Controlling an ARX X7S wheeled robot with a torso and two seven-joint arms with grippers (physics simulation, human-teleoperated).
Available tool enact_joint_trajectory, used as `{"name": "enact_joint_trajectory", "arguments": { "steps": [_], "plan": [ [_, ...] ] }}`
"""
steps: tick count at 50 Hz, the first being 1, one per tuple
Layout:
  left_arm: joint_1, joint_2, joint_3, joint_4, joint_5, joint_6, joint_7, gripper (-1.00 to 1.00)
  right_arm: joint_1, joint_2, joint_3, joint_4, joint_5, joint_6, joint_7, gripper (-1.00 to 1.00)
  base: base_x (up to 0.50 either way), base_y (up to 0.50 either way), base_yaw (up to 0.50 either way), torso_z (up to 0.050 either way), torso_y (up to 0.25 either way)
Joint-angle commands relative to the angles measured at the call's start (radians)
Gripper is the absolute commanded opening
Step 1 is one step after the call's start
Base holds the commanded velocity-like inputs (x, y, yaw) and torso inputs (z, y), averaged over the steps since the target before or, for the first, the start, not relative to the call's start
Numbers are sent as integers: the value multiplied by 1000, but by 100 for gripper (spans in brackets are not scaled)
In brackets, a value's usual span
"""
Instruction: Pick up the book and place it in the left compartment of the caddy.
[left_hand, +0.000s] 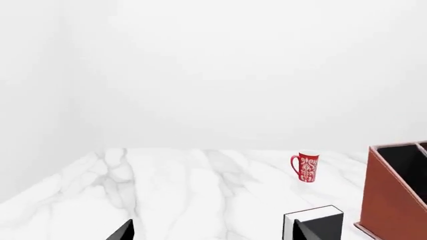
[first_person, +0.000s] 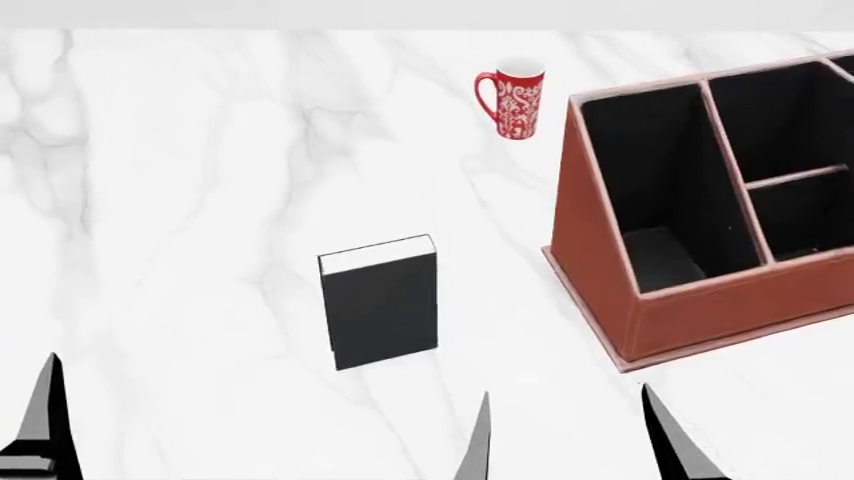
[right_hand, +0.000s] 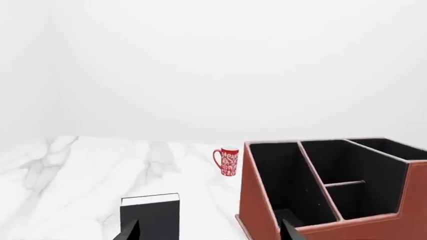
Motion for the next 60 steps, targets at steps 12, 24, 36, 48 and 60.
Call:
{"name": "enact_joint_trajectory", "arguments": {
  "steps": [12, 24, 36, 48, 60],
  "plan": [
    [9, -13, 5, 16, -25, 6, -14, 100, 5, 54, -10, -7, 61, -16, 62, 100, 0, -500, 0, 0, 0],
    [14, -20, 2, 25, -40, 5, -23, 100, -10, 93, 12, -16, 117, -90, 76, 100, 62, -131, 0, 0, 0],
    [15, -28, 1, 28, -52, 8, -31, 100, -3, 115, 7, -14, 147, -99, 102, 100, 500, -153, 0, 0, 0],
    [15, -34, -1, 32, -63, 10, -40, 100, 3, 134, -11, -3, 151, -113, 123, 100, 500, -152, 0, 0, 1],
    [16, -41, 1, 33, -73, 13, -49, 100, 9, 151, -30, -1, 151, -117, 142, 100, 500, -16, 0, 0, 1]
  ]
}}
